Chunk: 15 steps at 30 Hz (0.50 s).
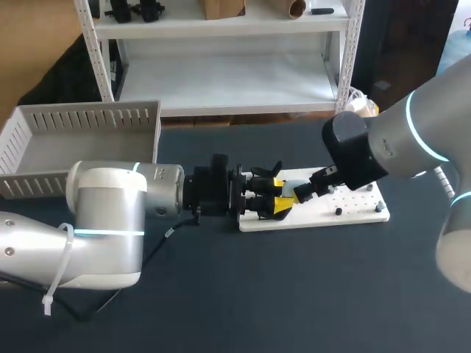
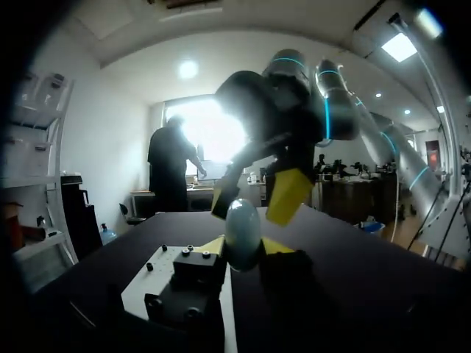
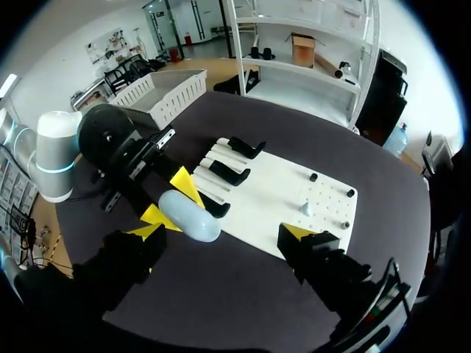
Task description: Pick up each earbud case from the left stands, insert the matching earbuds, close the lid, and place the case in the box.
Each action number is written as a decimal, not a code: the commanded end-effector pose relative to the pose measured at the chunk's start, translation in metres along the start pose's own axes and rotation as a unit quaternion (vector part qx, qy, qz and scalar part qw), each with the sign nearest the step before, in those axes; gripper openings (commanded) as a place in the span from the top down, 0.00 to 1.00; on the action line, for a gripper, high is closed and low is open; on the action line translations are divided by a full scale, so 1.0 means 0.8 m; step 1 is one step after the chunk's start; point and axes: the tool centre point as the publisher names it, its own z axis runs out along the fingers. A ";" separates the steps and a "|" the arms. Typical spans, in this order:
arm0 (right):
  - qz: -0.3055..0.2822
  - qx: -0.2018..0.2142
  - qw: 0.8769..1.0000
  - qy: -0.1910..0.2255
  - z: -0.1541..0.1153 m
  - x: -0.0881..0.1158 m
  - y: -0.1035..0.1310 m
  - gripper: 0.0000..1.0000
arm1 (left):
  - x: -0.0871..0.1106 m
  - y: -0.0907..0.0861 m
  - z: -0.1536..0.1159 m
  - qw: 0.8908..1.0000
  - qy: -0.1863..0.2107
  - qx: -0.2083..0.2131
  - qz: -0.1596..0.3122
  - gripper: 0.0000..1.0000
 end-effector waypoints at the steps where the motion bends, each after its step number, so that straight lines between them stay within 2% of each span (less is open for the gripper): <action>1: 0.000 0.037 0.999 -0.006 0.002 0.001 0.003 0.00 | 0.001 0.001 0.000 1.000 -0.001 0.001 0.000 1.00; 15: 0.003 0.047 0.999 -0.009 -0.004 -0.009 -0.006 0.00 | 0.001 0.001 0.000 1.000 -0.001 0.001 0.000 1.00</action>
